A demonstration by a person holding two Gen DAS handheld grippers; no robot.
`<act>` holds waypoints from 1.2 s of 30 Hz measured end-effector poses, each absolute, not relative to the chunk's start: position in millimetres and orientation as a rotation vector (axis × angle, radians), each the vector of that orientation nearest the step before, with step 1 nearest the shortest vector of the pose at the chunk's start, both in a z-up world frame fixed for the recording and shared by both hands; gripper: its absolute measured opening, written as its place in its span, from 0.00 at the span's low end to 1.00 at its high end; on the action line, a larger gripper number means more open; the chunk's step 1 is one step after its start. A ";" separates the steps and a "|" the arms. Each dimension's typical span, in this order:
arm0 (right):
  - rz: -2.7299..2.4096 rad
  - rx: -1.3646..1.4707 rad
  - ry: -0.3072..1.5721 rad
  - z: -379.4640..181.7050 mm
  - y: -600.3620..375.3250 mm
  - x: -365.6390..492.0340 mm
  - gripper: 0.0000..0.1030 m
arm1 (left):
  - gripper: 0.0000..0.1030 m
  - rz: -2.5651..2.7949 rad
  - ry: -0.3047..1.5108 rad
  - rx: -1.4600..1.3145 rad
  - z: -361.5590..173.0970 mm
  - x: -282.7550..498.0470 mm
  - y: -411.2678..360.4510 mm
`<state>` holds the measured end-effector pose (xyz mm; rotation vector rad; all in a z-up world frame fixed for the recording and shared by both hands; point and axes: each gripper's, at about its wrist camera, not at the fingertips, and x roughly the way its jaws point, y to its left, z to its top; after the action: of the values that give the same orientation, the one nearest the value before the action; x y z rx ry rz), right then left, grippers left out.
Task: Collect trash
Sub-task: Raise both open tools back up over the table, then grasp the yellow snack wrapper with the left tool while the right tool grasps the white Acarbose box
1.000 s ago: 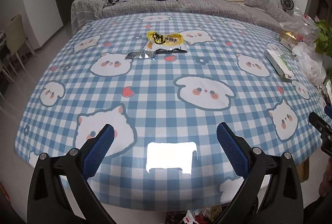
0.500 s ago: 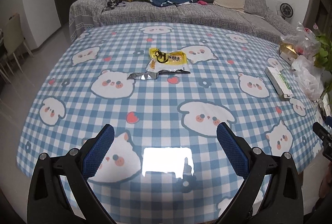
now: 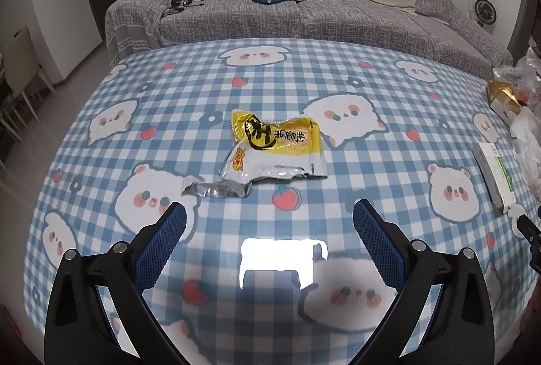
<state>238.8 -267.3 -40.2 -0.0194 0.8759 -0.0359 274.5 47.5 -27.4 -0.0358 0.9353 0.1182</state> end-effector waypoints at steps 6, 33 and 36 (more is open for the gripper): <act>-0.031 -0.006 0.906 -56.3 -267.8 270.1 0.92 | 0.94 0.138 0.965 -0.064 -46.7 311.5 48.7; -0.095 0.069 0.950 -79.2 -272.8 325.0 0.58 | 0.84 0.166 1.008 -0.067 -81.2 375.0 50.8; -0.089 0.057 0.947 -78.2 -269.8 324.2 0.57 | 0.75 0.168 1.014 -0.064 -79.0 375.3 47.5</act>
<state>324.2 -269.8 -78.2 0.0568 0.9465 -0.0894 375.3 47.5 -79.0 -0.0638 1.0136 0.1678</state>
